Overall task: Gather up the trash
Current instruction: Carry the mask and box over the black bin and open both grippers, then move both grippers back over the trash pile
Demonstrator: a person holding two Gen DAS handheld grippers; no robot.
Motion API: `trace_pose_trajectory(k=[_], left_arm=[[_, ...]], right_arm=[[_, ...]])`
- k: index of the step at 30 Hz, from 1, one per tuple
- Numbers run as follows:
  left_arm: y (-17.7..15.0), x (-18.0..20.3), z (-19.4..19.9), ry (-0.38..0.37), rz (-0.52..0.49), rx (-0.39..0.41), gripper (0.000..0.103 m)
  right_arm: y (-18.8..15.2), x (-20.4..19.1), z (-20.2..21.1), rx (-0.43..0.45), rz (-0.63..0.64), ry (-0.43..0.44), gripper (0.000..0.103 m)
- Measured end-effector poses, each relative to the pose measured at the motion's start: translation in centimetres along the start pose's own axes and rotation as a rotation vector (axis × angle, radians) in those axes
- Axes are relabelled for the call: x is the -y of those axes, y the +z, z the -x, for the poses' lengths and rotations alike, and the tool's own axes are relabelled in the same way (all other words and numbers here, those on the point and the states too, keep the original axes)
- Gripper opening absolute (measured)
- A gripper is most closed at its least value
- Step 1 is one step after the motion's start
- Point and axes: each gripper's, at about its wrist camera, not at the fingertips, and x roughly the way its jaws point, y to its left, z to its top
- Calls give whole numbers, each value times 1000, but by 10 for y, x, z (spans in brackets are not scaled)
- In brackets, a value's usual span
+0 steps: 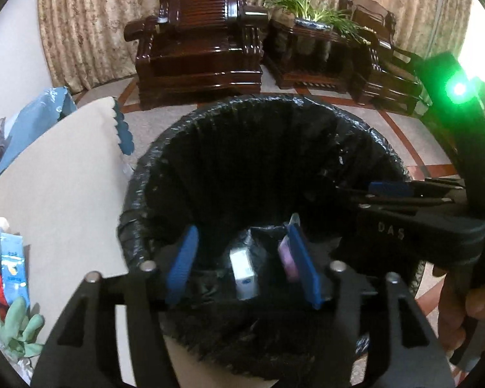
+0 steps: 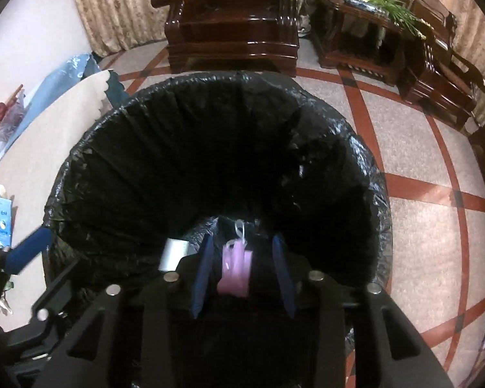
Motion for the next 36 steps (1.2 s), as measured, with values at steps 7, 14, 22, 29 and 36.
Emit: trace_pose_trajectory(k=[7, 14, 22, 29, 36], left_arm=[[-13, -29, 47, 38, 47, 39, 67], [-41, -89, 132, 148, 143, 131, 80], [-106, -184, 231, 348, 291, 216, 86], [-157, -255, 282, 489, 423, 232, 89], [-193, -289, 286, 550, 460, 213, 90]], right_arm=[[-6, -8, 29, 46, 8, -3, 38], [-21, -61, 101, 194, 79, 45, 39], [-57, -155, 147, 260, 196, 200, 41], [-86, -241, 154, 256, 310, 274, 48], [-114, -310, 139, 230, 395, 339, 48]])
